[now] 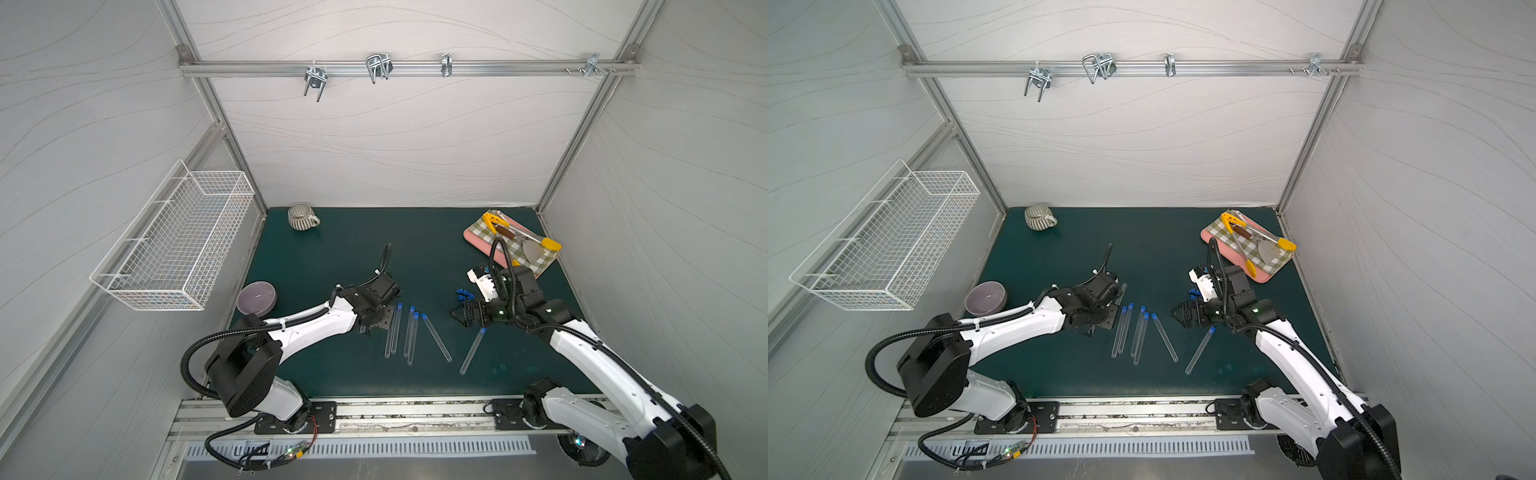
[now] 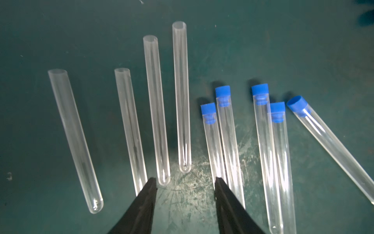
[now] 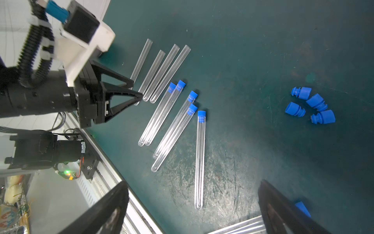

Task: Remove stoppers from test tubes
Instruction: Adjust the test tube at the center of the board.

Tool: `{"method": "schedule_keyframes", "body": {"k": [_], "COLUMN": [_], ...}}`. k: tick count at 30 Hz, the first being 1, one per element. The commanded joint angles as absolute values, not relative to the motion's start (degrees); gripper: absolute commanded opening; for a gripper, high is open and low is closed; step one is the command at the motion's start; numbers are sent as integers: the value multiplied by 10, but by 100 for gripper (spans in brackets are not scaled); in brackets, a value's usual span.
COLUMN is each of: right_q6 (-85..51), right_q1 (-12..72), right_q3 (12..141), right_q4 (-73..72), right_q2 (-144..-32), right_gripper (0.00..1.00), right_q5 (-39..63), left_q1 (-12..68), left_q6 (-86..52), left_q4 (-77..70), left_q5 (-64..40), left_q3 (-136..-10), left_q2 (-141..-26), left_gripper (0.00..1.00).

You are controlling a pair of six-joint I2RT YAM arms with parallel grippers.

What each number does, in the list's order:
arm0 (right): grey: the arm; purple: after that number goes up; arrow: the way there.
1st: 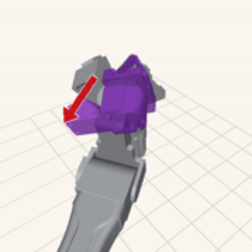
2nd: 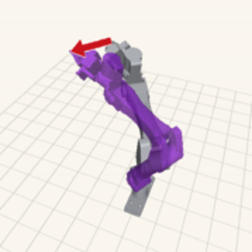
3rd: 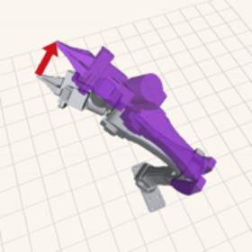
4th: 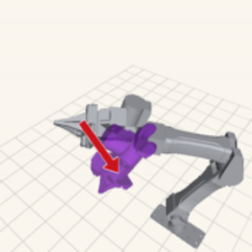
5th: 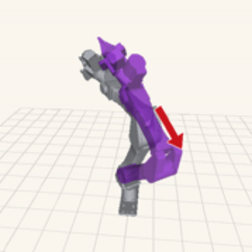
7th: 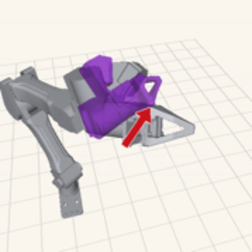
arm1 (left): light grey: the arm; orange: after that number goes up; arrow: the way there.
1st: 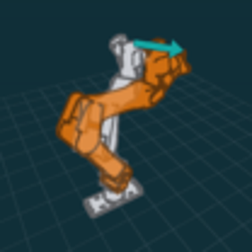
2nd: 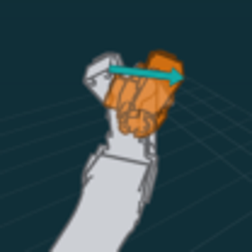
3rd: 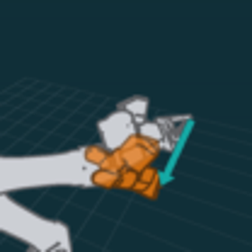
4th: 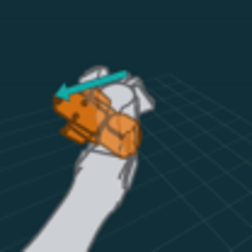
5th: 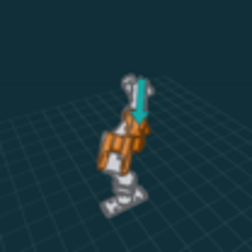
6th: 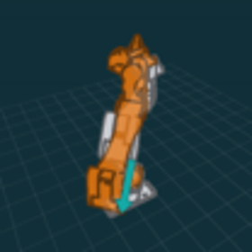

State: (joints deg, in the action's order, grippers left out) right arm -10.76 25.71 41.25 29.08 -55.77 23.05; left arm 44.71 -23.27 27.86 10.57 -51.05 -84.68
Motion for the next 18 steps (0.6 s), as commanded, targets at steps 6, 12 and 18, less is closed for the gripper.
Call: {"method": "schedule_keyframes", "body": {"k": [6, 12, 18], "right_q6": [-116, -116, -112], "right_q1": [265, 264, 265], "right_q3": [403, 402, 399], "right_q4": [273, 266, 263], "right_q2": [-564, -559, -563], "right_gripper": [99, 99, 99], "right_q5": [244, 238, 239], "left_q1": [461, 465, 465], "left_q6": [-264, -263, -263], "left_q4": [233, 223, 218], "left_q5": [93, 92, 87], "left_q3": [-513, -523, -529], "left_q2": [-881, -909, -931], "left_gripper": [45, 44, 44]}}
